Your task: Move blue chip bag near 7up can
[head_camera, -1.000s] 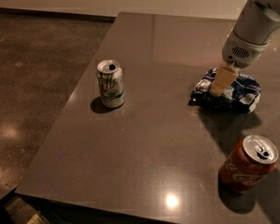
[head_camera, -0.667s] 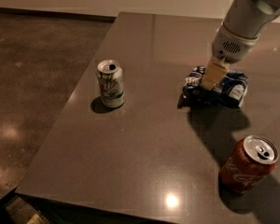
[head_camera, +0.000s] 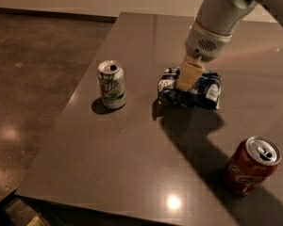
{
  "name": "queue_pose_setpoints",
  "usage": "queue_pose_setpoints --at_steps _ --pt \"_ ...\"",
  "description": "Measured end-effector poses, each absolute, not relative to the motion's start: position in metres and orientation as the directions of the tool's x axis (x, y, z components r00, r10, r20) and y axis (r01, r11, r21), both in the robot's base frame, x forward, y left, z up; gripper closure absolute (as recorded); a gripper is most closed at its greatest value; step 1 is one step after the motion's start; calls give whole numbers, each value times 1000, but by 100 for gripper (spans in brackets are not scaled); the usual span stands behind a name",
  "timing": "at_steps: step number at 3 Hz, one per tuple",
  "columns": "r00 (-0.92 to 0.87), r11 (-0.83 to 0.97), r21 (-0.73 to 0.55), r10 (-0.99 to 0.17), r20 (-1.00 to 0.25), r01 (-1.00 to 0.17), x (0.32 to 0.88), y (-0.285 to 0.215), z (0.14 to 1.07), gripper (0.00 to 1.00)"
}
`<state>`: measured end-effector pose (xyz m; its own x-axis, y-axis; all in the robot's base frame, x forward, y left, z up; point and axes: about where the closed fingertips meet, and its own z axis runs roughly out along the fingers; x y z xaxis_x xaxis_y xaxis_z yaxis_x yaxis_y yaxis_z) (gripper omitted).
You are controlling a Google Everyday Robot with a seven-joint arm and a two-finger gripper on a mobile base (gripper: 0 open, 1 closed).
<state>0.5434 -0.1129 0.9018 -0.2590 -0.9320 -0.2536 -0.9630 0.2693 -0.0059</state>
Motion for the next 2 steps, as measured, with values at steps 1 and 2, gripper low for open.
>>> queue_pose_setpoints --at_steps 1,2 --pt "-176 181 7 -945 -275 -983 531 -78 903 100" --pt "-126 129 7 -952 -280 -992 524 -54 899 82"
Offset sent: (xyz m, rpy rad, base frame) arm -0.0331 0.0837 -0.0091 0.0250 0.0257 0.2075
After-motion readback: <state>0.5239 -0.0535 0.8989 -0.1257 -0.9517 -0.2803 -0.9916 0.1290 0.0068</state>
